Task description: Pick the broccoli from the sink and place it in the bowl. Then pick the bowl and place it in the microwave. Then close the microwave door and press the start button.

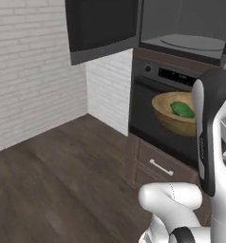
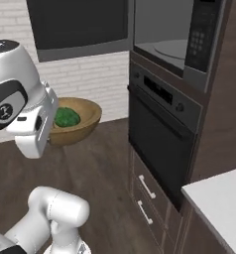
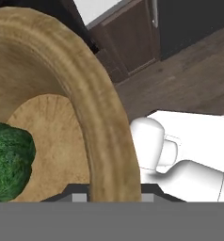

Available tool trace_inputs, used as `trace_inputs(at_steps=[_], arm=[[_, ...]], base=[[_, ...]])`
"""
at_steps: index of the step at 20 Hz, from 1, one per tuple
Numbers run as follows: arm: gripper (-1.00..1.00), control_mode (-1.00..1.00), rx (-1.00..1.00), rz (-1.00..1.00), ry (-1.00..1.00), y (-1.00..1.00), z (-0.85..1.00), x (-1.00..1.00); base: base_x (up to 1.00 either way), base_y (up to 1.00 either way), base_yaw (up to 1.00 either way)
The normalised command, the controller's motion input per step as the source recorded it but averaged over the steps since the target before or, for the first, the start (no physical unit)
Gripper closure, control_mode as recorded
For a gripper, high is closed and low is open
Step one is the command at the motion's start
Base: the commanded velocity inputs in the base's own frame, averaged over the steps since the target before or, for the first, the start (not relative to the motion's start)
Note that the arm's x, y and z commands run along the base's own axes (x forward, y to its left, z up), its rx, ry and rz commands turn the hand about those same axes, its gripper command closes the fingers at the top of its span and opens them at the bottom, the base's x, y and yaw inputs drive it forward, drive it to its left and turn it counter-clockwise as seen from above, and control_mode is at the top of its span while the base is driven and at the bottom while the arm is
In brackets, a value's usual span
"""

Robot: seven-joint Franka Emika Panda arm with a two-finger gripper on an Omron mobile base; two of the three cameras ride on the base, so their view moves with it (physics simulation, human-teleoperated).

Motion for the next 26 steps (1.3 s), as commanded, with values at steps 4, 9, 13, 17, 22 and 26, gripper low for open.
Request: trace_inputs(at_steps=[4,9,13,17,22,26], arm=[[1.00,1.00,0.00,0.00,0.00,0.00,0.00,0.00],[1.00,1.00,0.00,0.00,0.00,0.00,0.00,0.00],[1.00,1.00,0.00,0.00,0.00,0.00,0.00,0.00],[1.00,1.00,0.00,0.00,0.00,0.00,0.00,0.00],[1.00,1.00,0.00,0.00,0.00,0.00,0.00,0.00],[1.00,1.00,0.00,0.00,0.00,0.00,0.00,0.00]], base=[[0.51,0.27,-0.41],[0.70,0.33,-0.31],[0.70,0.00,-0.23],[0.79,0.00,-0.20],[0.63,0.07,-0.26],[0.35,0.00,-0.28]])
